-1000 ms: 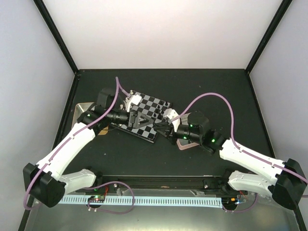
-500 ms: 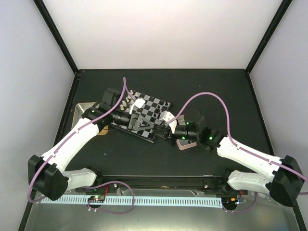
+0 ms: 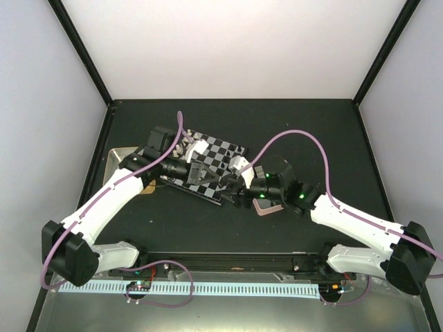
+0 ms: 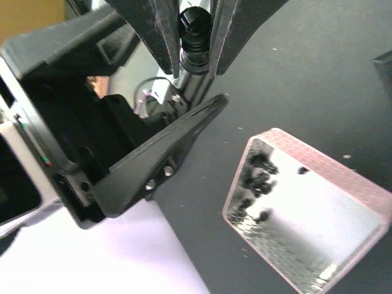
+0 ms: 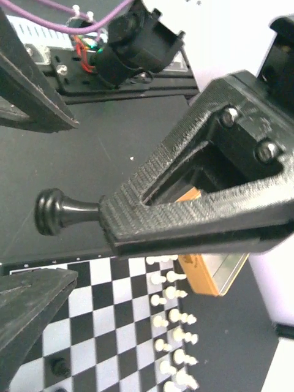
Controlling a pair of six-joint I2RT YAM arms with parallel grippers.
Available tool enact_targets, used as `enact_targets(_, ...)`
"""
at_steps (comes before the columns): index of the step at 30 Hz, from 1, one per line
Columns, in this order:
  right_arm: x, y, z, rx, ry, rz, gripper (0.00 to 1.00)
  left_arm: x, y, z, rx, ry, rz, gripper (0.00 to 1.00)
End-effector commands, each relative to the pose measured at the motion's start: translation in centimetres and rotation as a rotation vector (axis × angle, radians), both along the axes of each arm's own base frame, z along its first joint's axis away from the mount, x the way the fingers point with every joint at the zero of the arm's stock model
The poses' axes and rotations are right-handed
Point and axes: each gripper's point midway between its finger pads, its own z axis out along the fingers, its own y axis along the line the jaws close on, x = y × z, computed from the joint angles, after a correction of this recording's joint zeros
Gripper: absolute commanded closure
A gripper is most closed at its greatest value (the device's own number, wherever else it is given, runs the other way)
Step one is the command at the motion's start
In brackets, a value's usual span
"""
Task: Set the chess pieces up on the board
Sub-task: Place the chess piece on the chessboard.
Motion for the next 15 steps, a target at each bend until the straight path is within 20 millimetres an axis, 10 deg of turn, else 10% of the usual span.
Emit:
enact_targets(1,1.3,-1.1,0.0,0.014,0.060,-0.137,0.34,2.7,1.1,-0.9,0.105,-0.081,0.167,0.94)
enact_targets(7,4.3,-6.2,-1.5,0.045,0.147,-0.504,0.28,6.5,2.5,-4.5,0.387,-0.217,0.346,0.93)
enact_targets(15,6.1,-13.6,-5.6,0.089,0.233,-0.910,0.21,11.7,-1.8,-9.9,0.636,-0.335,0.349,0.93)
